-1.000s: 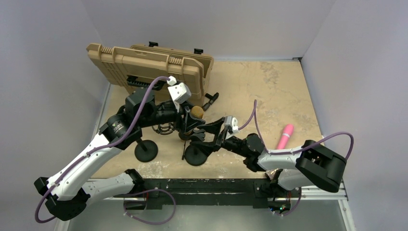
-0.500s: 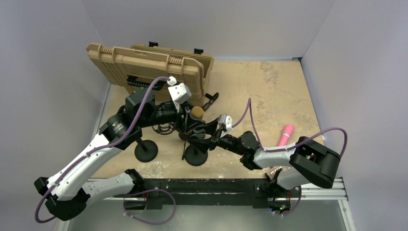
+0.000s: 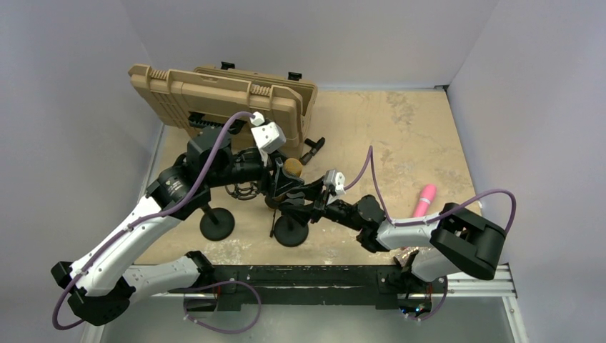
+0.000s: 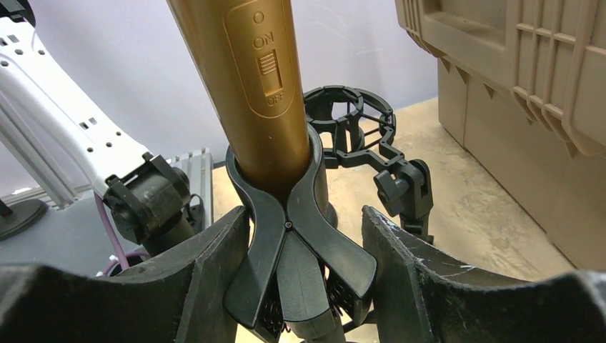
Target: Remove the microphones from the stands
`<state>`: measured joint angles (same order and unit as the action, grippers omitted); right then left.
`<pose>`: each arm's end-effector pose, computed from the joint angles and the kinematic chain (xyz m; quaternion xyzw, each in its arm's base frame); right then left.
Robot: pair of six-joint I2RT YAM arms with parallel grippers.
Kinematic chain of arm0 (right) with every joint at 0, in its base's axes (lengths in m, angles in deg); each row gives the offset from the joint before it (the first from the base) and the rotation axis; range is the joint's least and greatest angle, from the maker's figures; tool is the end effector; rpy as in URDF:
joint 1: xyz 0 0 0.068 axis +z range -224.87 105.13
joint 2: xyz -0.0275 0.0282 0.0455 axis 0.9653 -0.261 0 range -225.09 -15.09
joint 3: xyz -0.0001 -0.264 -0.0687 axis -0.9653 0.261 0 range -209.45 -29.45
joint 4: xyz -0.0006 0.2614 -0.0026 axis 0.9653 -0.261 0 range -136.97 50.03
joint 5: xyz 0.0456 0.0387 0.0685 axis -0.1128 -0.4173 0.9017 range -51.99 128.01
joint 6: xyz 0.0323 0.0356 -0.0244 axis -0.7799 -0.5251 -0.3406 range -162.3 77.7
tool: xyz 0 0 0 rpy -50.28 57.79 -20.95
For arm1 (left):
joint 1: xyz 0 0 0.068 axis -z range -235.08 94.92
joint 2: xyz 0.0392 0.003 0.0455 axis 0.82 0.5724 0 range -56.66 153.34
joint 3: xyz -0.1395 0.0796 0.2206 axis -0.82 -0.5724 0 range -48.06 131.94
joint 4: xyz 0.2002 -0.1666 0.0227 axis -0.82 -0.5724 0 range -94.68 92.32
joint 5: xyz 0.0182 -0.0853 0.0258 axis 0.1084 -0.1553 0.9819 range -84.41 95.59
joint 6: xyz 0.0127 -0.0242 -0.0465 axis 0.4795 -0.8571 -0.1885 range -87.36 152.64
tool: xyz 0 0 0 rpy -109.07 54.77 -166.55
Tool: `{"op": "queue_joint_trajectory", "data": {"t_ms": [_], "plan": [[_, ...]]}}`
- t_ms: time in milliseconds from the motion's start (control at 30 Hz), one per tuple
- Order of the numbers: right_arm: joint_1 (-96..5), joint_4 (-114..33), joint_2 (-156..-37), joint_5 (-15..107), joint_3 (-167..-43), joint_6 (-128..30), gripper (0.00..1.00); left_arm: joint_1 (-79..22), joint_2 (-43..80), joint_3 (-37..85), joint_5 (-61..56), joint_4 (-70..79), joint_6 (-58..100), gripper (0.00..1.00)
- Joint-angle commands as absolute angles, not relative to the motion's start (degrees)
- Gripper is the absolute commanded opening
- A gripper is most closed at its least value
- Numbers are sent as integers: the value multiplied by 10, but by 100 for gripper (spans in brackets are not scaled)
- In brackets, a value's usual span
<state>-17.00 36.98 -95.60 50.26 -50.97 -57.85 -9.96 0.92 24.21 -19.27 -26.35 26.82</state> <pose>0.1306 0.2222 0.2284 -0.2915 0.5141 0.5310 0.6072 0.1329 -0.1547 0.4309 0.3836 0.6800 -0.4118 0.4699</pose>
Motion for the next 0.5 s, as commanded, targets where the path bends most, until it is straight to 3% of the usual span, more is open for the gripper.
{"op": "queue_joint_trajectory", "data": {"t_ms": [0, 267, 300, 367, 467], "plan": [[-163, 384, -943, 483, -518, -571, 3, -100, 9, 280, -199, -275, 273, 0], [-155, 384, -942, 487, -519, -567, 0, -100, 17, 310, -201, -300, 283, 0], [-155, 383, -937, 483, -518, -572, 6, -100, 19, 309, -202, -302, 284, 0], [-155, 381, -922, 479, -513, -582, 38, -99, 20, 305, -203, -303, 285, 0], [-155, 398, -882, 463, -487, -601, 58, -100, 18, 298, -203, -304, 290, 0]]}}
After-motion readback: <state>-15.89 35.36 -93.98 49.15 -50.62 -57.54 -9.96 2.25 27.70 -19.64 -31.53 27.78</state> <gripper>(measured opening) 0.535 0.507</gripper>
